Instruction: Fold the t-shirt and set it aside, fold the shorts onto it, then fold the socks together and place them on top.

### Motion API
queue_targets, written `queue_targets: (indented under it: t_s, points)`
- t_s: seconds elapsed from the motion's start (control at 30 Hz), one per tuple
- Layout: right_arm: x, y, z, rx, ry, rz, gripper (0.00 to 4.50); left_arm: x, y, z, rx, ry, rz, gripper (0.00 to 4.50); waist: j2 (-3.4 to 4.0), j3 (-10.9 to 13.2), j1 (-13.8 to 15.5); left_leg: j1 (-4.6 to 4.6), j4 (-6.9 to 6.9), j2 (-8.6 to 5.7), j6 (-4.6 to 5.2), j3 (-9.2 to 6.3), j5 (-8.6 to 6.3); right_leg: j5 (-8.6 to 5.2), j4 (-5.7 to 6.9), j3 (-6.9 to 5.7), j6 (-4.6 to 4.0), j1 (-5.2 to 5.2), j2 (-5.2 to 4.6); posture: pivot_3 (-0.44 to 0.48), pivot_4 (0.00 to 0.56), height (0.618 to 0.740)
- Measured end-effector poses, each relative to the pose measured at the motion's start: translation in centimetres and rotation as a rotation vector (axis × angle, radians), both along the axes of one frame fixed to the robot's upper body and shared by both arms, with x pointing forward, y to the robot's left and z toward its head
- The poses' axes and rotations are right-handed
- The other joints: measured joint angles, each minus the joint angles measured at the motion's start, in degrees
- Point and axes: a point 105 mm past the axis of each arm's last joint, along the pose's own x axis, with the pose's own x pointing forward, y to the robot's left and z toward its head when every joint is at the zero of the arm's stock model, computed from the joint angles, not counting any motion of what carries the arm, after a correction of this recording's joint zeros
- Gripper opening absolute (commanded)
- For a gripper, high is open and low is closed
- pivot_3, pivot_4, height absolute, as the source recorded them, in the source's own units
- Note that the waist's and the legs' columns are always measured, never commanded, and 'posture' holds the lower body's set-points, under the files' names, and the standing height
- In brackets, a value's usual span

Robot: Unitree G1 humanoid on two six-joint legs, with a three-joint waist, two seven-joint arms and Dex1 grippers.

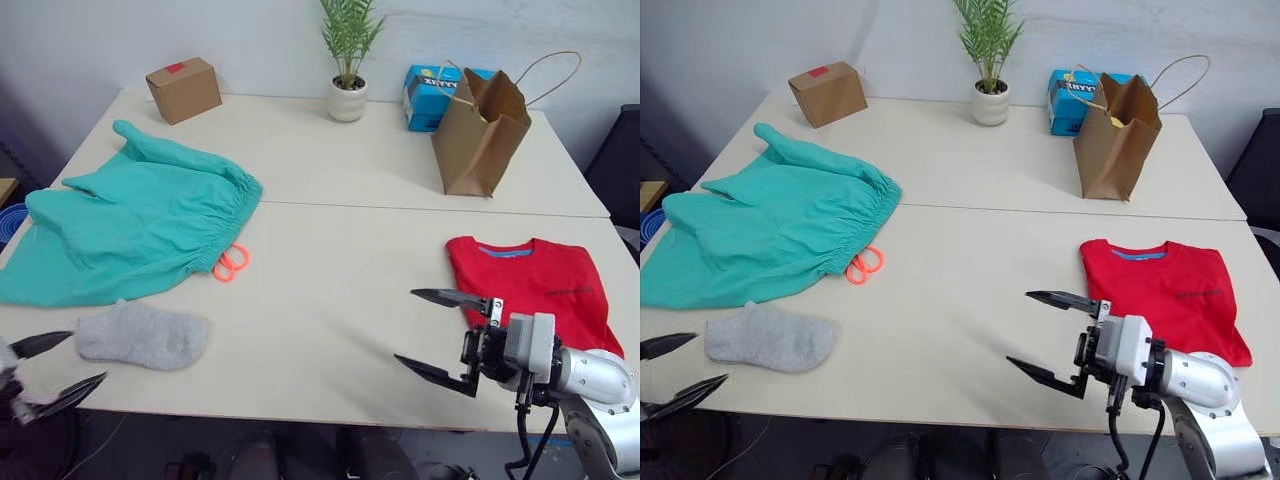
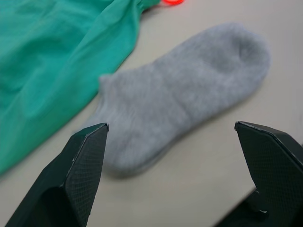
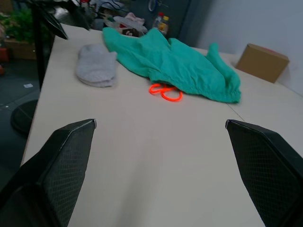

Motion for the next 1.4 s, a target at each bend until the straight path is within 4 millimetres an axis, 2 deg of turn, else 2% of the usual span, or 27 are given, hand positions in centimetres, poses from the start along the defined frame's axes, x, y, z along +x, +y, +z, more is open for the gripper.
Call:
queue_targets:
  t_s: [0.13, 0.27, 0.33, 0.43, 0.53, 0.6, 0.7, 0.8, 1.0, 1.17, 1.2, 1.33, 1.4]
  points:
    - [0.5, 1.0, 0.3, 0.02, 0.003, 0.021, 4.48, 3.0, -2.0, 1.3, -0.109, -0.03, 0.027, 4.5, 0.04, 0.03, -0.25, -0.06, 0.04, 0.0, 0.06, -0.02, 0.05, 0.01, 0.05, -0.02, 0.02, -0.03, 0.01, 0.0, 0.15, 0.74]
    - [1.0, 1.0, 0.6, 0.023, -0.008, 0.019, 4.48, 4.9, -3.4, 2.3, -0.247, 0.002, 0.115, 4.5, 0.06, 0.05, -0.26, -0.06, 0.06, 0.0, 0.03, -0.06, 0.08, 0.0, 0.1, -0.06, 0.05, -0.03, 0.04, 0.0, 0.15, 0.74]
    - [1.4, 1.0, 0.8, 0.019, -0.017, 0.014, 4.48, 6.4, -4.1, 2.3, -0.123, 0.006, 0.134, 4.5, 0.06, 0.06, -0.01, -0.07, 0.13, -0.03, 0.03, -0.11, 0.15, 0.0, 0.15, -0.11, 0.07, -0.02, 0.05, 0.0, 0.15, 0.74]
    - [1.8, 1.2, 0.9, 0.029, -0.021, 0.003, 4.48, 8.6, -3.3, 3.4, 0.135, -0.069, 0.2, 4.5, 0.06, 0.06, 0.1, -0.07, 0.13, -0.05, 0.05, -0.16, 0.21, 0.01, 0.18, -0.13, 0.08, 0.01, 0.04, 0.0, 0.15, 0.74]
    - [2.1, 1.2, 0.6, 0.044, 0.006, -0.018, 4.48, 11.4, -4.0, 4.6, 0.154, -0.168, 0.219, 4.5, 0.17, 0.1, 0.54, -0.1, 0.16, -0.07, 0.04, -0.16, 0.22, 0.02, 0.22, -0.15, 0.08, -0.02, 0.03, 0.0, 0.15, 0.74]
    - [2.6, 1.2, 0.7, 0.072, 0.018, -0.056, 4.48, 13.0, -4.7, 4.0, 0.162, -0.17, 0.189, 4.5, 0.17, 0.1, 0.91, -0.16, 0.17, -0.06, -0.09, -0.16, 0.29, 0.02, 0.23, -0.17, 0.09, -0.09, 0.03, 0.0, 0.15, 0.74]
    - [3.1, 0.6, -0.1, 0.07, 0.043, -0.109, 4.48, 14.3, -4.7, 0.9, 0.176, -0.064, 0.151, 4.5, 0.23, 0.12, 0.6, -0.32, 0.17, -0.01, -0.22, -0.12, 0.36, 0.01, 0.23, -0.16, 0.09, -0.24, 0.09, 0.0, 0.15, 0.74]
    - [3.4, 0.0, -1.0, 0.056, 0.072, -0.151, 4.5, 15.3, -4.7, -0.7, 0.172, -0.005, 0.115, 3.89, 0.22, 0.12, 0.78, -0.6, 0.3, 0.0, -0.28, -0.17, 0.42, 0.02, 0.29, -0.23, 0.09, -0.46, 0.11, 0.0, 0.15, 0.74]
    - [3.9, -1.3, -0.7, 0.057, 0.05, -0.245, 4.5, 17.8, -5.7, 0.1, 0.187, 0.0, 0.018, 1.89, 0.21, 0.11, 1.57, -0.59, 0.41, -0.04, -0.23, -0.19, 0.46, 0.04, 0.38, -0.26, 0.12, -0.41, 0.08, 0.0, 0.15, 0.74]
    - [3.5, -2.0, -1.3, 0.053, 0.064, -0.313, 4.5, 18.4, -6.5, -0.4, 0.176, 0.017, -0.064, 0.23, 0.21, 0.11, 1.48, -0.63, 0.46, -0.02, -0.23, -0.18, 0.48, 0.04, 0.38, -0.27, 0.13, -0.43, 0.09, 0.0, 0.15, 0.74]
    - [3.5, -2.3, -1.2, 0.05, 0.06, -0.33, 4.5, 18.9, -6.8, -0.1, 0.162, 0.004, -0.074, 0.02, 0.18, 0.1, 1.48, -0.62, 0.49, -0.02, -0.23, -0.18, 0.49, 0.04, 0.4, -0.28, 0.14, -0.42, 0.09, 0.0, 0.15, 0.74]
    - [3.5, -3.0, -1.2, 0.041, 0.049, -0.374, 4.5, 20.9, -9.5, 2.6, 0.086, -0.08, -0.182, 0.02, 0.16, 0.09, 1.8, -0.63, 0.59, -0.08, -0.19, -0.24, 0.57, 0.08, 0.44, -0.38, 0.2, -0.32, 0.08, 0.0, 0.15, 0.74]
    - [3.6, -3.7, -1.0, 0.034, 0.04, -0.408, 4.5, 21.6, -12.4, 4.4, 0.049, -0.121, -0.318, 0.02, 0.16, 0.09, 2.22, -0.67, 0.68, -0.1, -0.18, -0.26, 0.56, 0.09, 0.42, -0.44, 0.22, -0.29, 0.08, 0.0, 0.15, 0.74]
